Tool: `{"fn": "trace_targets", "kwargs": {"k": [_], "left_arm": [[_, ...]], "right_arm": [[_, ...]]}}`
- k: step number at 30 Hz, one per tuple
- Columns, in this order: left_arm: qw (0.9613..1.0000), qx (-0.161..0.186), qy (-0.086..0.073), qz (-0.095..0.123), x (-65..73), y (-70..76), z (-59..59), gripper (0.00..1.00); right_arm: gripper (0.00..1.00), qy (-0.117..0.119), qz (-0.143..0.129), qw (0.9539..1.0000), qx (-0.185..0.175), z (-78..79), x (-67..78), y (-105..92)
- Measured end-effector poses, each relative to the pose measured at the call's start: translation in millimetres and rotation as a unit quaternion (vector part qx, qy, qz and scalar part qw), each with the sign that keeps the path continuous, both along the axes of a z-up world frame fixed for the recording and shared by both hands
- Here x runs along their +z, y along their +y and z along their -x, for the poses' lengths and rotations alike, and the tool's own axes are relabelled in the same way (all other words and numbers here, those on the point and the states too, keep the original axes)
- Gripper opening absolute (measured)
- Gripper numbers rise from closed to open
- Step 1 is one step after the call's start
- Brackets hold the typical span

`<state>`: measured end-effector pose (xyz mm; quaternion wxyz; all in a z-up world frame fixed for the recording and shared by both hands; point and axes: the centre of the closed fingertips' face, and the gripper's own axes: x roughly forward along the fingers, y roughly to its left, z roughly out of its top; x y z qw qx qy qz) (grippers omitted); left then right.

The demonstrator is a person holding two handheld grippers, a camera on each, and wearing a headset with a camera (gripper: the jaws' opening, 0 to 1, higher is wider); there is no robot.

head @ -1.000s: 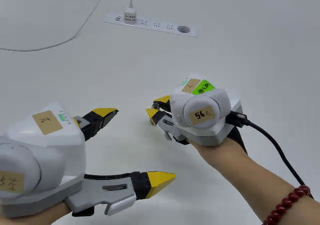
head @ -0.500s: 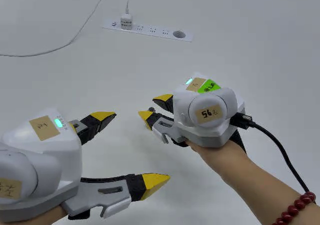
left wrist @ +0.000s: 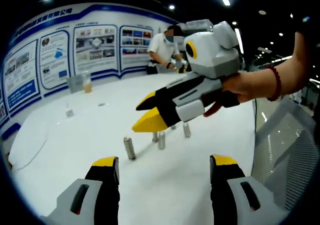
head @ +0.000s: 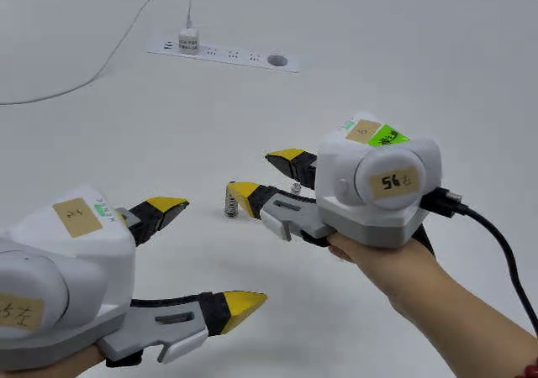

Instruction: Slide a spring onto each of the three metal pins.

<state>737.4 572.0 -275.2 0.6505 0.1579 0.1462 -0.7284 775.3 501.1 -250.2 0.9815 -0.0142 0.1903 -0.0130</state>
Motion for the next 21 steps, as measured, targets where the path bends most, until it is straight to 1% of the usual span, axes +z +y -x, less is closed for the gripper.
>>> {"fn": "trace_targets", "kwargs": {"k": [1, 3, 5, 6, 7, 9, 11, 15, 21], "left_arm": [[1.0000, -0.003, -0.004, -0.002, -0.7, -1.2, 0.7, 0.74], [0.9999, -0.006, -0.008, -0.005, -1.6, -3.0, 1.5, 0.72], [0.9996, -0.008, -0.023, -0.012, -4.5, -5.5, 1.1, 0.72], [0.9994, -0.013, -0.030, -0.013, -5.4, -6.7, 2.0, 0.71], [0.9991, -0.015, -0.036, -0.016, -7.1, -8.2, 2.4, 0.70], [0.9989, -0.019, -0.039, -0.017, -8.2, -12.1, 4.2, 0.67], [0.9989, -0.021, -0.039, -0.015, -8.5, -15.5, 5.5, 0.65], [0.9983, -0.027, -0.048, -0.019, -10.0, -23.0, 7.2, 0.61], [0.9982, -0.028, -0.048, -0.021, -11.4, -33.1, 7.2, 0.59]], "right_arm": [[0.38, -0.002, -0.008, 1.0000, -0.004, 3.8, 1.5, -1.9], [0.40, -0.007, -0.017, 0.9998, -0.011, 8.4, 3.8, -5.4], [0.41, -0.021, -0.033, 0.9990, -0.021, 13.3, 9.0, -9.8], [0.41, -0.023, -0.036, 0.9988, -0.024, 15.7, 10.4, -11.4], [0.41, -0.022, -0.033, 0.9989, -0.025, 19.0, 11.4, -13.4], [0.42, -0.023, -0.026, 0.9990, -0.027, 24.1, 12.9, -16.1], [0.43, -0.022, -0.026, 0.9991, -0.027, 28.3, 13.3, -17.5], [0.45, -0.020, -0.024, 0.9990, -0.032, 41.2, 13.7, -22.4], [0.46, -0.018, -0.019, 0.9987, -0.043, 58.3, 14.9, -31.3]]}}
